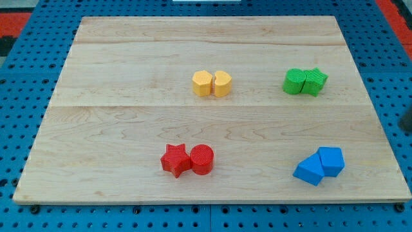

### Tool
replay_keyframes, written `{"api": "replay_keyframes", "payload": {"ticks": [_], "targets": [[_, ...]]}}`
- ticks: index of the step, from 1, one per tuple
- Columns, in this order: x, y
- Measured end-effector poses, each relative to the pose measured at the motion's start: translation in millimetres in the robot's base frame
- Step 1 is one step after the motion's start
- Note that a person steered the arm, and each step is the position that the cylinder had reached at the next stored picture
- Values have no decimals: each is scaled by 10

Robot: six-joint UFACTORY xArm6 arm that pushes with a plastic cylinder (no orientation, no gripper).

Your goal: Move your arm below the red blocks

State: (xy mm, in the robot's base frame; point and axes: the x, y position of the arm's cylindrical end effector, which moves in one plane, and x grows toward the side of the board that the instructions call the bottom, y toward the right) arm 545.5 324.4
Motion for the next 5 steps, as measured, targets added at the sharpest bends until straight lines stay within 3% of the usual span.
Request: {"api": "replay_keyframes", "payload": {"ticks": [1, 2, 3, 4, 5], "targets": [[713, -907], [734, -1213], [735, -2742], [688, -3909], [279, -3990]]}}
